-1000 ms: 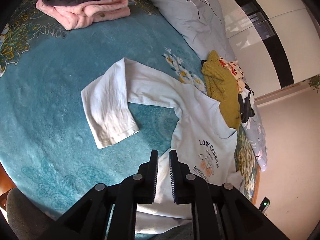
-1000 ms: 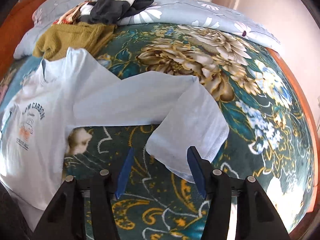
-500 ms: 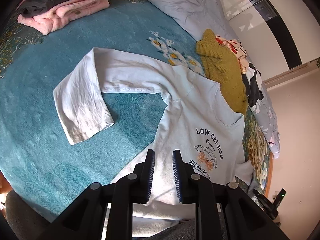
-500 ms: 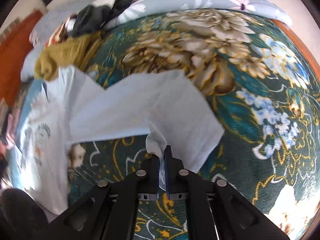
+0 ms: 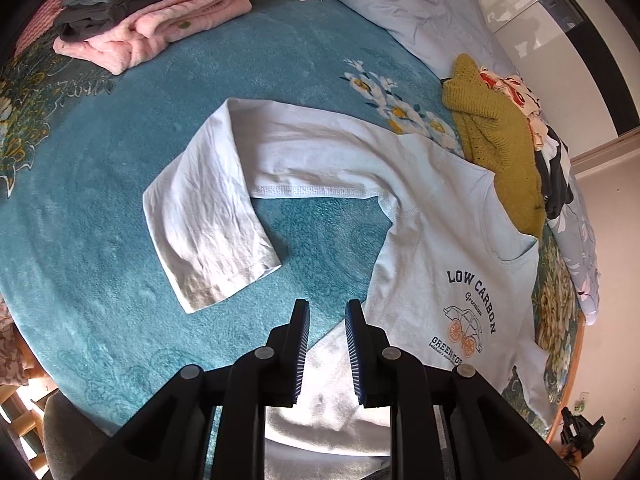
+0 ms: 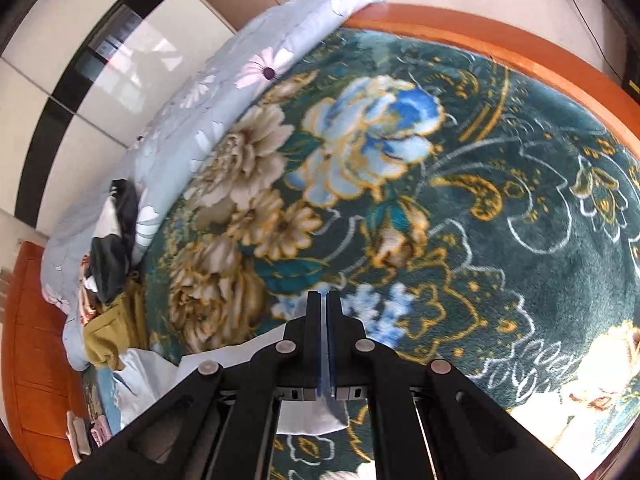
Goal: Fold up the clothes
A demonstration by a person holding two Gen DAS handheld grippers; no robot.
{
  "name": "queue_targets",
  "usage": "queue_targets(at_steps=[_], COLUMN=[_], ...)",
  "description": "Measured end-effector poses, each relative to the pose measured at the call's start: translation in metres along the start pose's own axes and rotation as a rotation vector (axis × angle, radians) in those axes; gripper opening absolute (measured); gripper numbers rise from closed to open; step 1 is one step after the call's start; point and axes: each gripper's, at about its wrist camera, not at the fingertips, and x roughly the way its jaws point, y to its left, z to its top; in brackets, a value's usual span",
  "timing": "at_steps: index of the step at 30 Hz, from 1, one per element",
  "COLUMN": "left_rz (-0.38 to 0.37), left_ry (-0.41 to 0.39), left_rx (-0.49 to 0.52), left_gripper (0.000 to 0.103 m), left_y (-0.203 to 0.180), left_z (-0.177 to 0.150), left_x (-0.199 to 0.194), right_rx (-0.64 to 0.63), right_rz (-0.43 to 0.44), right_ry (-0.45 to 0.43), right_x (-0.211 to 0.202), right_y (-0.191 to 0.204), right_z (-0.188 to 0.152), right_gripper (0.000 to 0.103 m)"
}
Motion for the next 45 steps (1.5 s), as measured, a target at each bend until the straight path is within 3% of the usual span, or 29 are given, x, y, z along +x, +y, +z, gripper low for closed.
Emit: queue_targets(at_steps=[5,10,12,14,16,17,22,26,29,32,34,37,39,42,45], left_rz=[0.024,0.067,0.115,0.178,0.221,0.24,0.274,0.254,0.197,0.143,0.13,0.109,0.097,0.086,0.019], left_ry=[-0.008,-0.064,-0.088,-0.094,-0.076,-0.064,-0.013,0.027,0.034,0.04,0.026,-0.002,-0.024,-0.069,-0.111], left_rx=[-0.006,0.03,0.089,0.191,0.311,0.372,0.575,0.637,0.664,0.693,0.72,0.713,0.673,0.591,0.446], left_gripper=[0.022,0.026,0.039,0.045,0.047,0.051,0.057,0.057,0.058,0.055,0.048,0.028,0.009,0.007,0.006], left_y=[0.01,0.02,0.022,0.02,0.015,0.011,0.004,0.009,0.017,0.025,0.029,0.038,0.048,0.065,0.086], left_z=[0.003,0.013,0.017,0.016,0.009,0.006,-0.009,-0.008,-0.003,0.002,0.004,0.011,0.019,0.03,0.051], left_x=[0.003,0.0,0.001,0.007,0.016,0.021,0.049,0.064,0.064,0.062,0.061,0.056,0.05,0.038,0.016], right_rx=[0.032,-0.047,-0.077,-0.094,-0.106,-0.112,-0.198,-0.262,-0.285,-0.299,-0.298,-0.286,-0.28,-0.259,-0.248], right_rz=[-0.032,-0.015,0.006,0.001,0.002,0.016,0.017,0.005,0.008,-0.001,-0.008,-0.006,-0.005,0.01,0.026], right_ry=[0.026,0.026,0.031,0.037,0.045,0.052,0.146,0.196,0.216,0.224,0.231,0.232,0.227,0.226,0.227], right_x=[0.015,0.013,0.015,0.02,0.027,0.031,0.056,0.068,0.071,0.071,0.071,0.068,0.066,0.064,0.064], right_y=[-0.018,0.01,0.027,0.044,0.06,0.068,0.109,0.137,0.152,0.165,0.172,0.181,0.186,0.193,0.197], right_z=[-0.017,-0.03,-0.038,-0.048,-0.059,-0.065,-0.103,-0.13,-0.143,-0.152,-0.155,-0.157,-0.157,-0.156,-0.158], right_gripper=[0.002,0.005,0.005,0.01,0.041,0.046,0.047,0.047,0.047,0.047,0.047,0.047,0.047,0.047,0.047])
